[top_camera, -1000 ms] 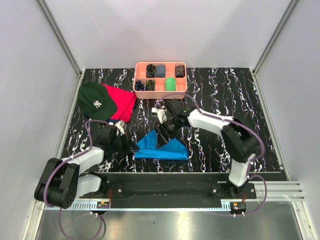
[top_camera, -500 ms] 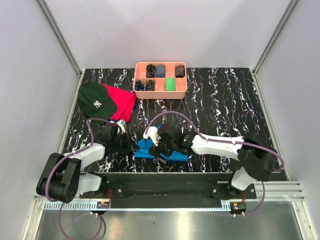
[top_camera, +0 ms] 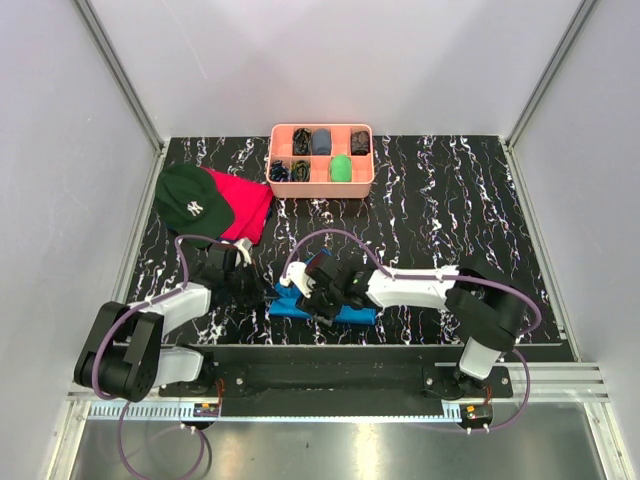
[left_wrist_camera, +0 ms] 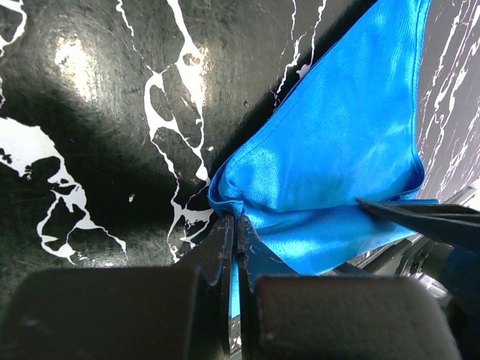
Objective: Fold the napkin, place the utensils inside, and roll it up
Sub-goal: Roll the napkin with the utensil
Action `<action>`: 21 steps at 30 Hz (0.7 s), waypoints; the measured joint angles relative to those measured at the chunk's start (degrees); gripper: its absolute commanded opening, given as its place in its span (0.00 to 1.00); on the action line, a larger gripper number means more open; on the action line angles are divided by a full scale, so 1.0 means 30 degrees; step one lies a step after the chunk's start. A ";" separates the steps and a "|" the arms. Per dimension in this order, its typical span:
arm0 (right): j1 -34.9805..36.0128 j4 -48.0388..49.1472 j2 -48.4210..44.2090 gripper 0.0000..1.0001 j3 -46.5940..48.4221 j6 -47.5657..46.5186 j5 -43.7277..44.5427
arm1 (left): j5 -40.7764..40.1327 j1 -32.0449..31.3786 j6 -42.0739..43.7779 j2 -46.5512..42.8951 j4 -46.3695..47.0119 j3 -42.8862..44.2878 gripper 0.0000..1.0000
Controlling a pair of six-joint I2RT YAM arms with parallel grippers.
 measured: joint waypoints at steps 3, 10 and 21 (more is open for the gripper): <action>0.0007 0.0015 0.0634 0.45 0.0197 -0.0029 0.0277 | 0.0036 0.0000 0.0029 0.0044 -0.0022 0.0051 0.00; -0.0066 -0.0736 0.1144 0.28 0.0984 0.0146 -0.0109 | 0.0022 0.0000 0.0066 0.0044 -0.0015 0.0073 0.21; -0.2856 -0.1639 0.2441 0.23 0.1996 0.1472 -0.6834 | -0.1880 0.0189 0.0612 -0.2769 -0.1938 0.0714 0.68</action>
